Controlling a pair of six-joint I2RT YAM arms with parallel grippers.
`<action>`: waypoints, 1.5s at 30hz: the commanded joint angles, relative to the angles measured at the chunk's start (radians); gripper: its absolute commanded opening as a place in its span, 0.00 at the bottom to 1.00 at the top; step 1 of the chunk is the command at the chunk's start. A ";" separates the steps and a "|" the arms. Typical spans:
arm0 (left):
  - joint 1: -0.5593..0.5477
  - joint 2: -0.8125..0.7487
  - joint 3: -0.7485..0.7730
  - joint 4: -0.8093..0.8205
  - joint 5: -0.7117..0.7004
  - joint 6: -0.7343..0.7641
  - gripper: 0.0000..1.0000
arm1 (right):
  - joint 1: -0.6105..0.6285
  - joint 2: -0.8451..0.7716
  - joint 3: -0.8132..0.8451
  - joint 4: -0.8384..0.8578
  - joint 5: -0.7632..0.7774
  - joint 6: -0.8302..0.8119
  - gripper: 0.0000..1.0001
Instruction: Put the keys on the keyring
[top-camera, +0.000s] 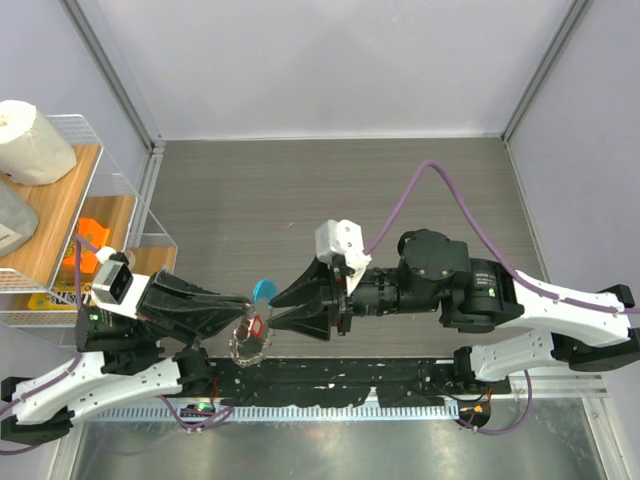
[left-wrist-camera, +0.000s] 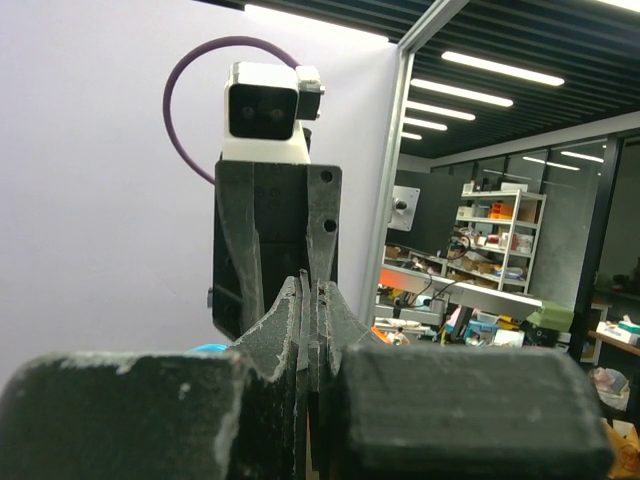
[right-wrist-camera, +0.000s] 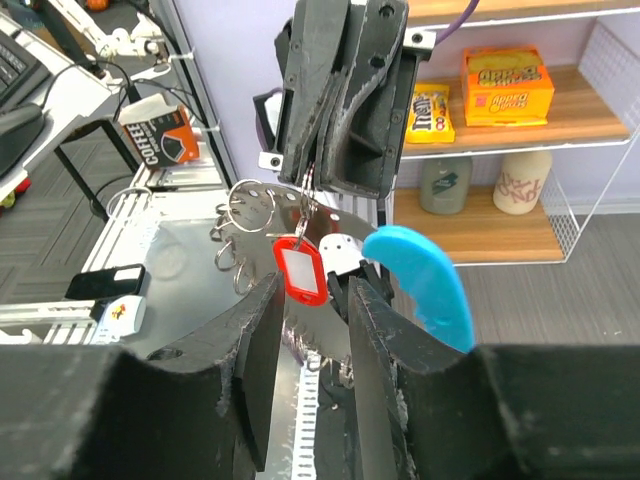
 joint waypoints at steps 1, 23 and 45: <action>0.000 -0.013 0.000 0.074 -0.025 -0.012 0.00 | 0.005 -0.038 0.041 0.048 0.034 -0.018 0.38; -0.001 -0.030 0.000 0.054 -0.037 -0.002 0.00 | 0.005 0.048 0.110 0.079 0.005 0.017 0.34; 0.000 -0.036 -0.003 0.048 -0.044 0.005 0.00 | 0.008 0.107 0.164 0.061 -0.030 0.019 0.30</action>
